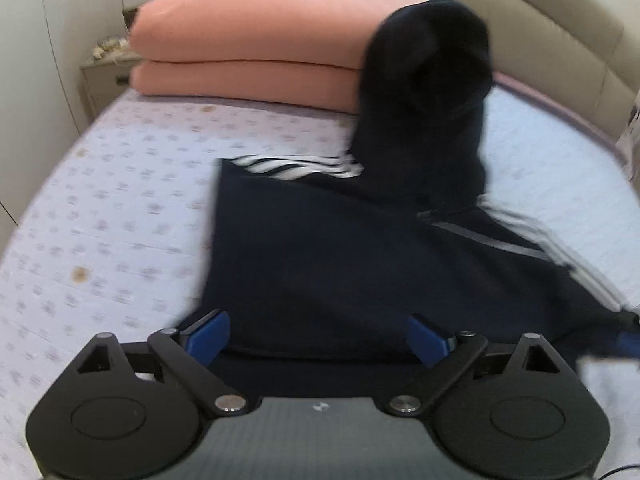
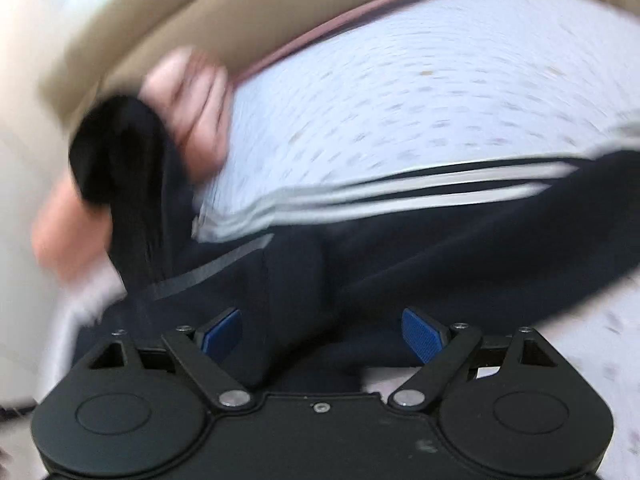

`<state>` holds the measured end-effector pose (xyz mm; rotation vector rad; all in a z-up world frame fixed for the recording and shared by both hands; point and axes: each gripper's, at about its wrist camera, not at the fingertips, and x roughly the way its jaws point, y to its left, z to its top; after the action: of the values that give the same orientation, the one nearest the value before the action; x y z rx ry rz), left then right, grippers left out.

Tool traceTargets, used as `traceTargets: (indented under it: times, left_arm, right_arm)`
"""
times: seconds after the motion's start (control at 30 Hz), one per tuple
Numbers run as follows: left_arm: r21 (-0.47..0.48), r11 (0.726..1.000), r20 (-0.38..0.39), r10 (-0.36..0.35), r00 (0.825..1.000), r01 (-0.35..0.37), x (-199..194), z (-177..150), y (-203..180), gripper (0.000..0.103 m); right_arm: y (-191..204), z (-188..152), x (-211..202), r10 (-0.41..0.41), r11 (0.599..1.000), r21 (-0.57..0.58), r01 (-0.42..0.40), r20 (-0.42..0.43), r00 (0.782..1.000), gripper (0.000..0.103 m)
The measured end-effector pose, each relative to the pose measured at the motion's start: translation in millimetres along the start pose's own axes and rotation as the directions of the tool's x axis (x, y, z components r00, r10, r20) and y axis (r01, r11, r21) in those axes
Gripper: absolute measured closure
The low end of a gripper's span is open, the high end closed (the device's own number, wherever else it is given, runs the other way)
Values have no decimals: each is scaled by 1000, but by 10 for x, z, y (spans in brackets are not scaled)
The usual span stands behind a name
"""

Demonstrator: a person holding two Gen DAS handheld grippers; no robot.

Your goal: Fold large clothes

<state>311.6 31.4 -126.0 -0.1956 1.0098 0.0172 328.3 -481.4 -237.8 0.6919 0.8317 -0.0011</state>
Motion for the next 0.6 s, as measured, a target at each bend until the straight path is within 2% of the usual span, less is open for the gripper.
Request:
traceTargets:
  times: [0.07,0.13,0.2,0.27,0.33,0.43,0.53,0.6]
  left_arm:
    - [-13,998,10,-57,998,57,-17,49,-252,6]
    - [-43,995,6,-92,996,92,47,77,-516,6]
    - [-92,986,-17,-141,990,139,179,69,-698,6]
    - [-151,971,-49,-193,980,184,336,56,-840,6]
    - [-191,958,-68,-232,970,216,502,23,-945,7]
    - [-201,960,-94,-218,971,196,719,-56,-992,7]
    - [-210,962,-113,-201,973,174,875,-146,-925,9]
    - [-207,965,-119,-187,975,160,918,-144,-834,11]
  right_arm:
    - [-482,159,-243,-3,993,115,-2,44,999,1]
    - [-955,275,-392,-81,978,200,65,70,994,6]
    - [-1398,365,-450,-160,954,270,134,79,984,7]
    - [-1774,422,-446,-207,924,342,171,70,976,7]
    - [-2018,445,-414,-194,910,388,144,91,977,9]
    - [-2179,516,-368,-172,912,400,91,170,970,10]
    - [-2309,590,-292,-201,914,397,84,262,944,10]
    - [-2423,626,-243,-187,903,429,33,322,928,10]
